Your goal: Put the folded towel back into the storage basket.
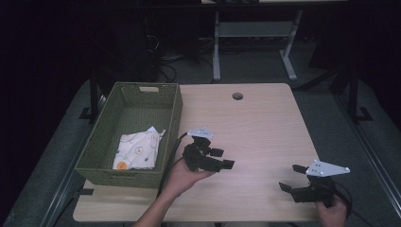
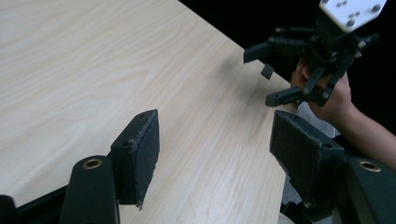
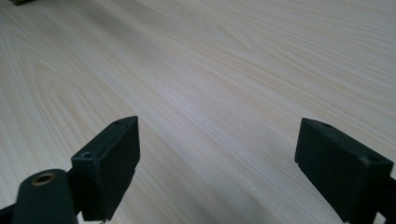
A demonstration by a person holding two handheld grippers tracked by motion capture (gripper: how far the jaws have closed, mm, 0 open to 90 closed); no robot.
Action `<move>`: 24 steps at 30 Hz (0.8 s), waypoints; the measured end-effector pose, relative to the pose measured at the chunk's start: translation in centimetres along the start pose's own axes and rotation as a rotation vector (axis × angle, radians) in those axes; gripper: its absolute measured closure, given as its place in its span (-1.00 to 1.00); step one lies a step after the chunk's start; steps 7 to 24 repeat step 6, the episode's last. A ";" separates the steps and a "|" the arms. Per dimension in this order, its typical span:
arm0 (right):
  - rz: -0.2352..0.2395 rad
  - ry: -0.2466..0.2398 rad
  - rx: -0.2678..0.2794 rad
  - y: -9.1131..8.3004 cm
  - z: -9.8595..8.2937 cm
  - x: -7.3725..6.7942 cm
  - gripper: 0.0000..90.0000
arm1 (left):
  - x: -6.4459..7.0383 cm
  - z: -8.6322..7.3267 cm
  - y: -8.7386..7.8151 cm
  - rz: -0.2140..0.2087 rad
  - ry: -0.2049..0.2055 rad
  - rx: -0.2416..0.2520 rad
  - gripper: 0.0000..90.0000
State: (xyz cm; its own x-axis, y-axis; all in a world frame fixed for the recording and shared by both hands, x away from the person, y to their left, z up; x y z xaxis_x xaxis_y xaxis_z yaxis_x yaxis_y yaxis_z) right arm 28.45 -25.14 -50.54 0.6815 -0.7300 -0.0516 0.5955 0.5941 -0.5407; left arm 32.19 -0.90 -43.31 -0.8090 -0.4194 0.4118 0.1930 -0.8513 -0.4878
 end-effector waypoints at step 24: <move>0.005 -0.003 -0.001 0.0 0.0 0.0 -0.70 | 0.1 -0.7 0.9 0.000 0.010 -0.025 -0.26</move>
Point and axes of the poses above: each handheld gripper's, and its own axes: y roughly forward along the jaws, z roughly out of its top, x roughly to its right, the point moved 9 cm from there along y, roughly forward along the jaws, and after that the axes turned 4 degrees about x, right-handed, at the moved point
